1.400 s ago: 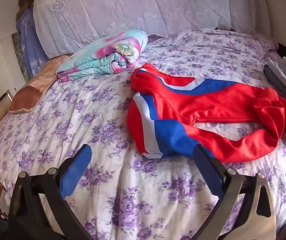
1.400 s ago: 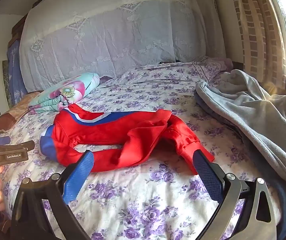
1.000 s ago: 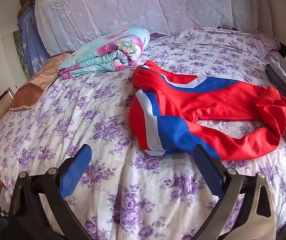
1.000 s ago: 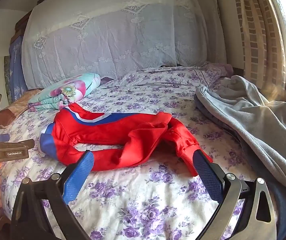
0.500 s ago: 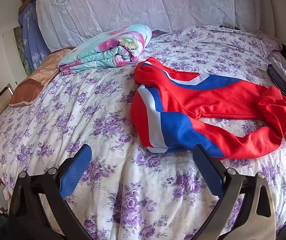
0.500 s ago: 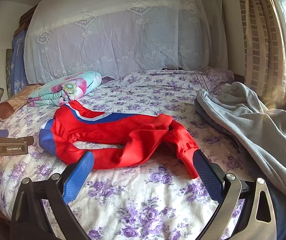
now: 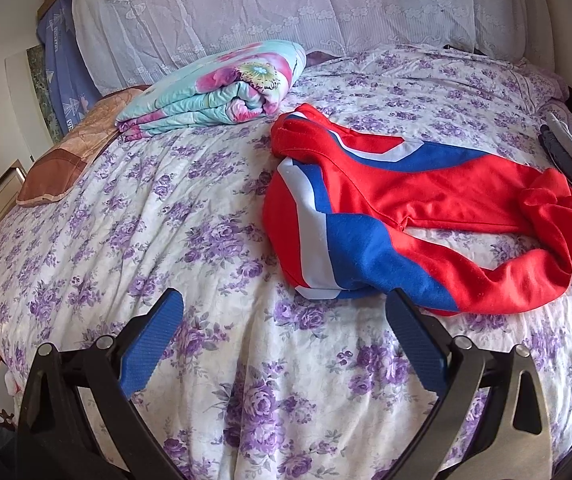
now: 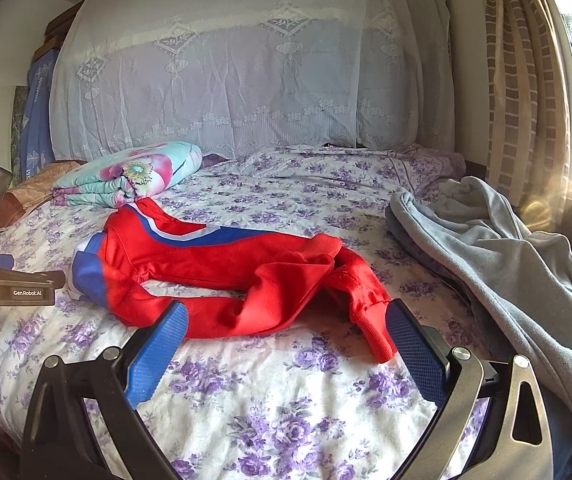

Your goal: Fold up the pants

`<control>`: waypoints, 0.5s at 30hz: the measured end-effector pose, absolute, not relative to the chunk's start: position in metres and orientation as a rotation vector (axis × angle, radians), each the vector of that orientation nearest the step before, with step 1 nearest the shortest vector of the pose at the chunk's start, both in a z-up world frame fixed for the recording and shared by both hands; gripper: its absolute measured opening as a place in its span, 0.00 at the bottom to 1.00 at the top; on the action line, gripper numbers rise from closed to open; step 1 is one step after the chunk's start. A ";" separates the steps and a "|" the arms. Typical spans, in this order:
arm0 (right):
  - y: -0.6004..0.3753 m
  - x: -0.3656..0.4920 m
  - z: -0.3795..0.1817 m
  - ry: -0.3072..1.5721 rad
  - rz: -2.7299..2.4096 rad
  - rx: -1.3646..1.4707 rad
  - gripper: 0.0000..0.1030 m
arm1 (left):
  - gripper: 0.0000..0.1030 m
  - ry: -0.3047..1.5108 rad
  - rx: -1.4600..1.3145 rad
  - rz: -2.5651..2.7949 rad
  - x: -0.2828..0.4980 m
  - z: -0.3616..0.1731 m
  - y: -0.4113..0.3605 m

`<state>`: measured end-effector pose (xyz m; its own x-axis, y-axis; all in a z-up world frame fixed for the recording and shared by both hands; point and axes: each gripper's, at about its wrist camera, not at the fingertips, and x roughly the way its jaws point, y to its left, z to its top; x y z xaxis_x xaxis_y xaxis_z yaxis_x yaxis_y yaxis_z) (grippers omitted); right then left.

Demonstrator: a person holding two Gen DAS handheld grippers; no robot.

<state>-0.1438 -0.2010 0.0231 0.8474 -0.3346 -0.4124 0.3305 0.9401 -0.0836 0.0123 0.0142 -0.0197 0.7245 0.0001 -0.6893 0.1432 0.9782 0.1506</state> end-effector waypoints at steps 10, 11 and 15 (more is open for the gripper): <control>-0.199 -0.144 0.022 0.442 -0.342 -0.013 0.97 | 0.96 0.769 0.186 -0.083 0.011 -0.021 0.017; -0.199 -0.144 0.022 0.442 -0.342 -0.014 0.97 | 0.96 0.769 0.186 -0.083 0.011 -0.021 0.017; -0.199 -0.145 0.021 0.445 -0.332 -0.012 0.97 | 0.96 0.773 0.187 -0.084 0.010 -0.020 0.016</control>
